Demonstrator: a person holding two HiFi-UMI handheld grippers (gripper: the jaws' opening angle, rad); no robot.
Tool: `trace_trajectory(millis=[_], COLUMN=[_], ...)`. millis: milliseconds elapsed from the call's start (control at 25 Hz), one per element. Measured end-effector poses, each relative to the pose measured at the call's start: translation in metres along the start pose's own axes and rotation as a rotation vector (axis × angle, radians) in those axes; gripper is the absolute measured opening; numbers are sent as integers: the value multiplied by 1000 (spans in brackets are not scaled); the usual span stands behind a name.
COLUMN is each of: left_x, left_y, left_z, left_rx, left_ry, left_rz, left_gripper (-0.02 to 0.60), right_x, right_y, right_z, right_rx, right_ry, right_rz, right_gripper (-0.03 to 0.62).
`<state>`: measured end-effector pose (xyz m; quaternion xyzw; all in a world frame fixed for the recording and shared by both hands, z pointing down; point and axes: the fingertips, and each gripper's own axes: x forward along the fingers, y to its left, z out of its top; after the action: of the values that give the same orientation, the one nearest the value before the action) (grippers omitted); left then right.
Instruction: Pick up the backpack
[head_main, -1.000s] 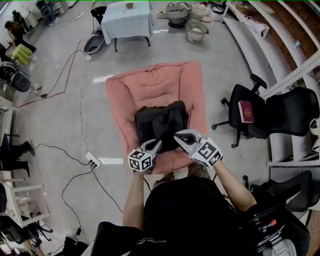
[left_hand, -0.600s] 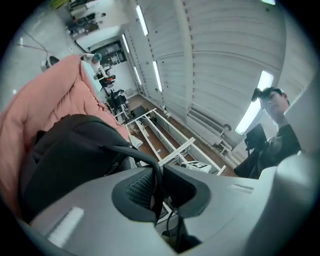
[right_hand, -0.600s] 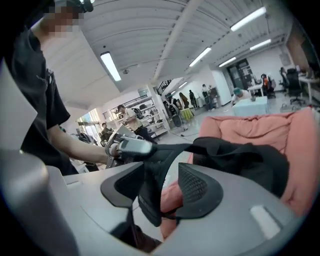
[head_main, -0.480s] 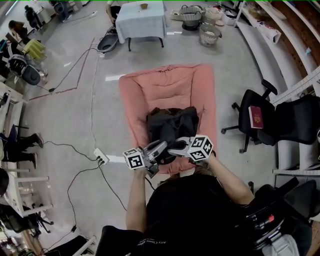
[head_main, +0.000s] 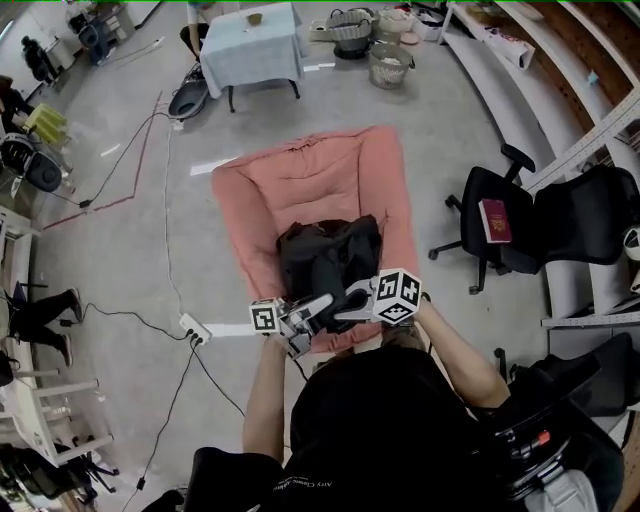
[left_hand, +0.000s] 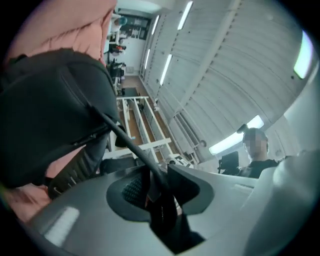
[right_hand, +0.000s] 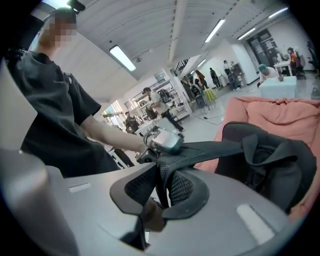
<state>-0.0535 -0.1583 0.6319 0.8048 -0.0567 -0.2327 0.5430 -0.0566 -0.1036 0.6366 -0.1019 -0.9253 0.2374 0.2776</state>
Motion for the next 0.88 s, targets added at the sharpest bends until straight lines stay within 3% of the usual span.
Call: trace_trajectory(millis=[80, 160, 280, 360, 480, 600, 680, 760, 880], left_x=[24, 46, 63, 71, 78, 77, 70, 55, 32], left_y=[7, 11, 16, 22, 37, 55, 61, 62, 55], left_z=[-9, -10, -5, -4, -4, 4, 16, 26, 31], left_rx=[1, 2, 1, 24, 167, 388, 486, 557, 591], left_ry=[116, 172, 164, 152, 143, 141, 113, 89, 91], left_rz=[5, -9, -29, 1, 131, 365, 514, 618, 674], left_gripper=[86, 87, 81, 78, 62, 48, 25, 21, 18], right_x=[3, 5, -3, -11, -15, -17, -26, -37, -62], right_y=[5, 6, 0, -7, -22, -44, -57, -68, -103], right_z=[-14, -20, -22, -29, -46, -61, -72, -84, -101], right_rx=[-35, -53, -5, 36, 104, 132, 147, 192, 222], right_ry=[96, 134, 102, 99, 99, 52, 8, -30, -40], right_rz=[-7, -27, -65, -83, -115, -196, -237, -252, -364], right_gripper=[64, 64, 63, 64, 64, 81, 100, 101, 160])
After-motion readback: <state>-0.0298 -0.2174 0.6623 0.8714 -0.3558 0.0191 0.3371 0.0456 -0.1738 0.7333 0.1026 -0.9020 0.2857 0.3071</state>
